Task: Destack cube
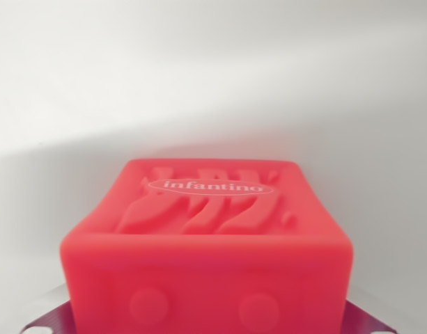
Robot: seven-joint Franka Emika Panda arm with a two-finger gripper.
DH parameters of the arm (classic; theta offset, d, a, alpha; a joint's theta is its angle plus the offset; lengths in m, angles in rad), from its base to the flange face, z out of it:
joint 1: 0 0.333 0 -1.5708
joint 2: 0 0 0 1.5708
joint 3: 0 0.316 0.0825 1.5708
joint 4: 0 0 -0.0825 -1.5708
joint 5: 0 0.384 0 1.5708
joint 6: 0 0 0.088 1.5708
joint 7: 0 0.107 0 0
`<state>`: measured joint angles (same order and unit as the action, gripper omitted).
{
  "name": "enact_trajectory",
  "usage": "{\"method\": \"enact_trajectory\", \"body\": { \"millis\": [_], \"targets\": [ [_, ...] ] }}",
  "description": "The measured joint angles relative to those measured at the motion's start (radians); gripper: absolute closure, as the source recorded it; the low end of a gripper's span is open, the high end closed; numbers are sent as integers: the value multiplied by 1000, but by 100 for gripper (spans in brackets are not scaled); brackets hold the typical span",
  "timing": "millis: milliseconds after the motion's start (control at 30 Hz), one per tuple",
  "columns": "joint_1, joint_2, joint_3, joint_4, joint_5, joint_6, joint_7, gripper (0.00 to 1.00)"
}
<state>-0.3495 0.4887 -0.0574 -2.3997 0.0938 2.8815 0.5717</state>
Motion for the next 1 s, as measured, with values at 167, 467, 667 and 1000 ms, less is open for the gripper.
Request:
{"method": "enact_trajectory", "body": {
  "millis": [167,467,667,1000],
  "targets": [
    [0,0,0,0,0,0,0,0],
    [0,0,0,0,0,1,0,0],
    [0,0,0,0,0,1,0,0],
    [0,0,0,0,0,1,0,0]
  ]
}}
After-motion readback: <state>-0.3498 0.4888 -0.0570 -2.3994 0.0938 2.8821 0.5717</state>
